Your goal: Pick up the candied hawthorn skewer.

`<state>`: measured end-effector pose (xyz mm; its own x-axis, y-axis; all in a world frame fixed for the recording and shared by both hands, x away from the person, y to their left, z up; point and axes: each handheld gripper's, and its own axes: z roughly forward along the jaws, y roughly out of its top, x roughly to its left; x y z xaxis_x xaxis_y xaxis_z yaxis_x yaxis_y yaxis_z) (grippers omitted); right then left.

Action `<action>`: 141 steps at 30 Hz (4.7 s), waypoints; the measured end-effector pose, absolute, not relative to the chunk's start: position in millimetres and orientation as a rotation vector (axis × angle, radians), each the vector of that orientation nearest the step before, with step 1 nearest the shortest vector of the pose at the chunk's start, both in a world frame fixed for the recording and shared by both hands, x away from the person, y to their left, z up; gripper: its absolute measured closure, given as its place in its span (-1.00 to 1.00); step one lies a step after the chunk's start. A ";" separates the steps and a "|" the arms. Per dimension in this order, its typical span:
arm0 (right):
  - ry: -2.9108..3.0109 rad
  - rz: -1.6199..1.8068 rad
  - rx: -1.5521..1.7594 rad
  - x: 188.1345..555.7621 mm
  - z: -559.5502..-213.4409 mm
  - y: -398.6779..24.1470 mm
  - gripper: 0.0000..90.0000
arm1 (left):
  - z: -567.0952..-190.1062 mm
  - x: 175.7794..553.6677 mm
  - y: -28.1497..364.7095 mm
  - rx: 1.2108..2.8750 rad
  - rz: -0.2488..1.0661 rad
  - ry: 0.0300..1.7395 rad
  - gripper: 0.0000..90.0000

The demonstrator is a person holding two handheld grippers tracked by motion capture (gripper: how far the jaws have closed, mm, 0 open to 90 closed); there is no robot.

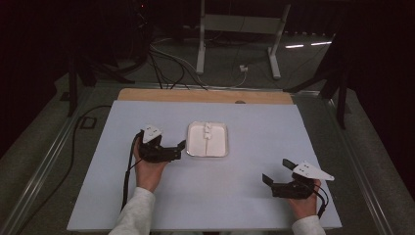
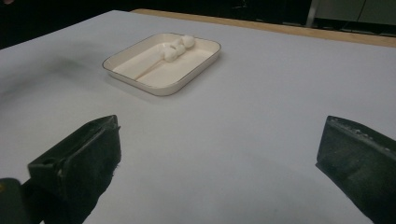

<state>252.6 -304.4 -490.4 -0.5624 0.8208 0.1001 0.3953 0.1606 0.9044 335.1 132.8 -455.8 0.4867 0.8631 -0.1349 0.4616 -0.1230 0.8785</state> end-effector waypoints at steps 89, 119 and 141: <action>2.054 1.329 1.150 253.4 -493.3 -302.7 -1.00 | -512.8 395.7 49.7 1.956 0.288 1.335 1.00; 2.058 1.320 1.153 253.7 -494.1 -302.2 -1.00 | -508.0 378.1 65.2 2.089 0.203 1.319 0.97; 2.054 1.323 1.173 255.4 -493.9 -302.0 -1.00 | -486.4 346.3 98.0 1.909 0.291 1.198 1.00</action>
